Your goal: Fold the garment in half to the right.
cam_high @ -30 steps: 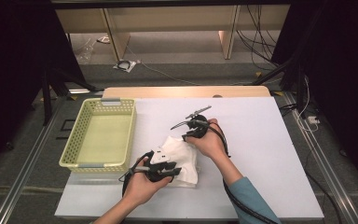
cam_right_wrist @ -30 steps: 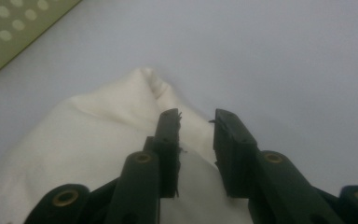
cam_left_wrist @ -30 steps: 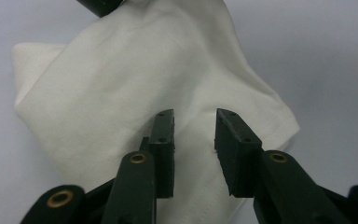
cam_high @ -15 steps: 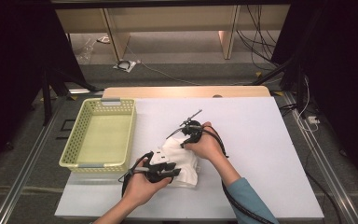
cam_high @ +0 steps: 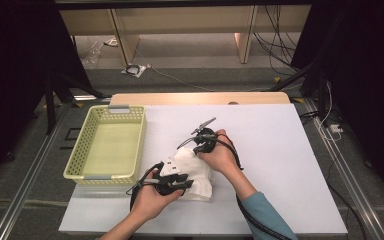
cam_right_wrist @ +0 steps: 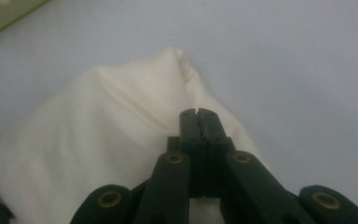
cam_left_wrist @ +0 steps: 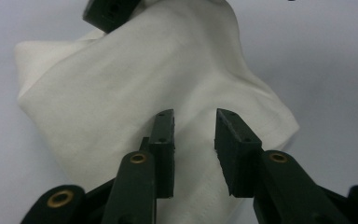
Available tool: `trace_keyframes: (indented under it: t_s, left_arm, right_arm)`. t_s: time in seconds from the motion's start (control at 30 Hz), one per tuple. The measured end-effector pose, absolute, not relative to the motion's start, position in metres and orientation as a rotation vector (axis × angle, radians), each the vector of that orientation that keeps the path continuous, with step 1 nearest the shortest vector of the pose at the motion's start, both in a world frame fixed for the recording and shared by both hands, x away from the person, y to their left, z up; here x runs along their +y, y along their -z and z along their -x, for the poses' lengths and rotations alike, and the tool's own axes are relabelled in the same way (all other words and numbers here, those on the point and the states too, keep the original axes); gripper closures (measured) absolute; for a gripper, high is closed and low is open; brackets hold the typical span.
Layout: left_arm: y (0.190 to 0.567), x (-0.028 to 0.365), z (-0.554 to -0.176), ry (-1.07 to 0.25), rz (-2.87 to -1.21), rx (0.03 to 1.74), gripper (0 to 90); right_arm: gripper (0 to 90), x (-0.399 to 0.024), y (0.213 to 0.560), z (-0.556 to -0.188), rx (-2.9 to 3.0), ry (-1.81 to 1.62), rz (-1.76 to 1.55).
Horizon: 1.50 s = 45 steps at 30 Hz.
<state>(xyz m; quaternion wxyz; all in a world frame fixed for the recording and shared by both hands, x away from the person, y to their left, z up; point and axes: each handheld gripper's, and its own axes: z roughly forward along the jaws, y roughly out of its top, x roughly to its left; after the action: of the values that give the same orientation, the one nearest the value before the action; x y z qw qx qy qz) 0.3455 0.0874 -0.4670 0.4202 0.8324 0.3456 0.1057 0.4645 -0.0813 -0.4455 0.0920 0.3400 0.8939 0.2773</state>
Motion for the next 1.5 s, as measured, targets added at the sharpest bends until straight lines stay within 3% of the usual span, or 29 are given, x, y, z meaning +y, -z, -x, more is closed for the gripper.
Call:
trace_keyframes:
  t_s: [0.4,0.63,0.77,0.87,0.93,1.03,1.17,1.5]
  left_arm:
    - [0.461,0.095,-0.348,-0.291,-2.054,0.883,67.9]
    - [0.463,0.093,-0.347,-0.278,-2.073,0.878,67.9]
    - [0.464,0.094,-0.347,-0.277,-2.072,0.883,67.9]
    - [0.462,0.096,-0.346,-0.279,-2.065,0.881,67.9]
    - [0.461,0.099,-0.345,-0.283,-2.06,0.884,67.9]
    - [0.459,0.103,-0.343,-0.286,-2.055,0.883,67.9]
    - [0.46,0.108,-0.34,-0.264,-2.067,0.888,69.3]
    - [0.473,0.112,-0.338,-0.242,-2.148,0.893,74.0]
  right_arm:
    - [90.0,-0.078,0.427,-0.461,2.441,-1.154,-0.884]
    - [89.4,-0.085,0.463,-0.475,2.482,-1.142,-1.026]
    - [77.3,-0.089,0.472,-0.476,2.461,-1.141,-1.071]
    - [68.4,-0.095,0.458,-0.47,2.395,-1.197,-1.04]
    - [67.1,-0.101,0.44,-0.463,2.331,-1.236,-1.024]
    - [75.4,-0.115,0.421,-0.446,2.334,-1.206,-1.037]
    - [88.8,-0.13,0.427,-0.419,2.432,-1.103,-1.11]
    - [90.0,-0.125,0.476,-0.387,2.583,-0.973,-1.188]
